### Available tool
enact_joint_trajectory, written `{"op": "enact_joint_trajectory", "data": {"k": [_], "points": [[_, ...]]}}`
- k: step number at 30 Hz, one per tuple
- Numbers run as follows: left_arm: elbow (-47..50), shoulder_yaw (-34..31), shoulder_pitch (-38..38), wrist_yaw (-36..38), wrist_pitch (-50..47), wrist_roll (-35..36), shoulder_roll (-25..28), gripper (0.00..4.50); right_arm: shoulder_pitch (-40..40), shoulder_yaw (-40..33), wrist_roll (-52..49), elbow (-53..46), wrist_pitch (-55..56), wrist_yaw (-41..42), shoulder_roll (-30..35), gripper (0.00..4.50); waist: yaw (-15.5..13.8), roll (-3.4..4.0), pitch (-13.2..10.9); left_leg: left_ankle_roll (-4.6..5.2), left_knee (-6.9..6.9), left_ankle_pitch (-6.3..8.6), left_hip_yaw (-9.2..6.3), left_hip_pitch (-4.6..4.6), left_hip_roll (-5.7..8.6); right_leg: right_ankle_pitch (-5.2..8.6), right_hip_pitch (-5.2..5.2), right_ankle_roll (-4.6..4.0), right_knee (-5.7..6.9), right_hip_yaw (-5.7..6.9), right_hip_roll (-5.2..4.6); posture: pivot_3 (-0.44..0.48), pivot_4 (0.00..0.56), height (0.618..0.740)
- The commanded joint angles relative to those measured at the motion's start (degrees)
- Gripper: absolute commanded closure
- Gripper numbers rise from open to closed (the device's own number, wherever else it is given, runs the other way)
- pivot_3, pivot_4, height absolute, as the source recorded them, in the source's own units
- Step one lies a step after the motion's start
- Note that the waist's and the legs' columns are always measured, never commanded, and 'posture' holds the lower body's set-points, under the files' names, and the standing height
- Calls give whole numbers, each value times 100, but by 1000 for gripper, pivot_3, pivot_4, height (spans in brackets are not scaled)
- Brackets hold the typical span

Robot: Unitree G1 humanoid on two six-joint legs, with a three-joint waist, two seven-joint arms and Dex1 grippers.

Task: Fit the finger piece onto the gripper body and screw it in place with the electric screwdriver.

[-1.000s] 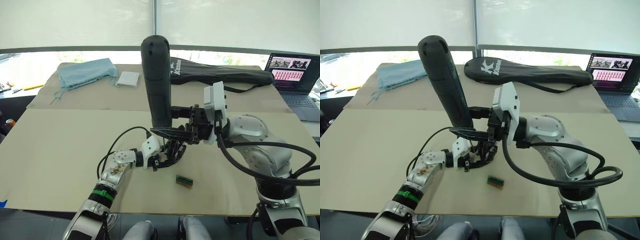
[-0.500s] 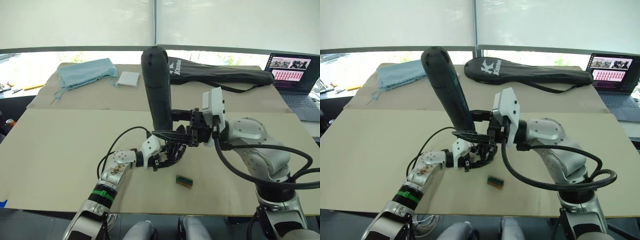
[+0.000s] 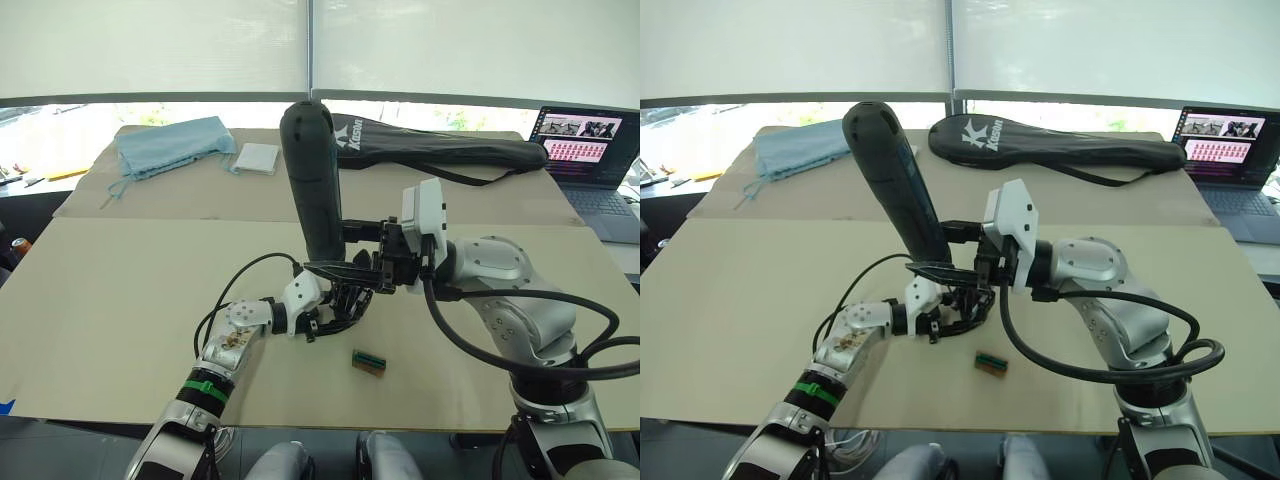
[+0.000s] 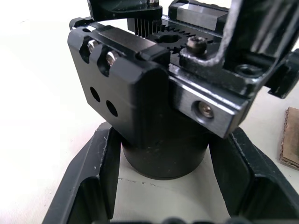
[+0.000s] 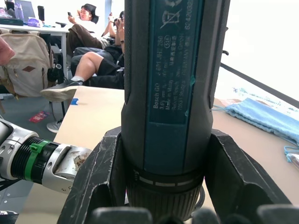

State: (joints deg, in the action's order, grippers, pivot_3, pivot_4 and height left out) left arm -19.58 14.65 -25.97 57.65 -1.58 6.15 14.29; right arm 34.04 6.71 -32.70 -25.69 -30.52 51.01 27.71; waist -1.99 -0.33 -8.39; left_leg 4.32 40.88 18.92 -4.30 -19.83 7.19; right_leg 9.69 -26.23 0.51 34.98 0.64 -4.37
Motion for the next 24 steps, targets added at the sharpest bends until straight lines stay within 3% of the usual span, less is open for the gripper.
{"op": "enact_joint_trajectory", "data": {"k": [1, 24], "points": [[-212, 296, 245, 66, -297, -178, 47, 2245, 12, -61, -21, -169, 233, 8, -45, 2579, 1, 0, 0, 0, 0, 0, 0, 0, 0, 0, 0, 0, 0, 0, 0, 0, 150, 740], [-154, 302, 271, 65, -350, -151, 50, 2245, -20, -15, 195, -75, 349, -68, -67, 2579, 6, 1, 1, 0, 0, 0, 0, 3, 0, 0, 2, 0, 0, 0, 0, 0, 150, 740]]}}
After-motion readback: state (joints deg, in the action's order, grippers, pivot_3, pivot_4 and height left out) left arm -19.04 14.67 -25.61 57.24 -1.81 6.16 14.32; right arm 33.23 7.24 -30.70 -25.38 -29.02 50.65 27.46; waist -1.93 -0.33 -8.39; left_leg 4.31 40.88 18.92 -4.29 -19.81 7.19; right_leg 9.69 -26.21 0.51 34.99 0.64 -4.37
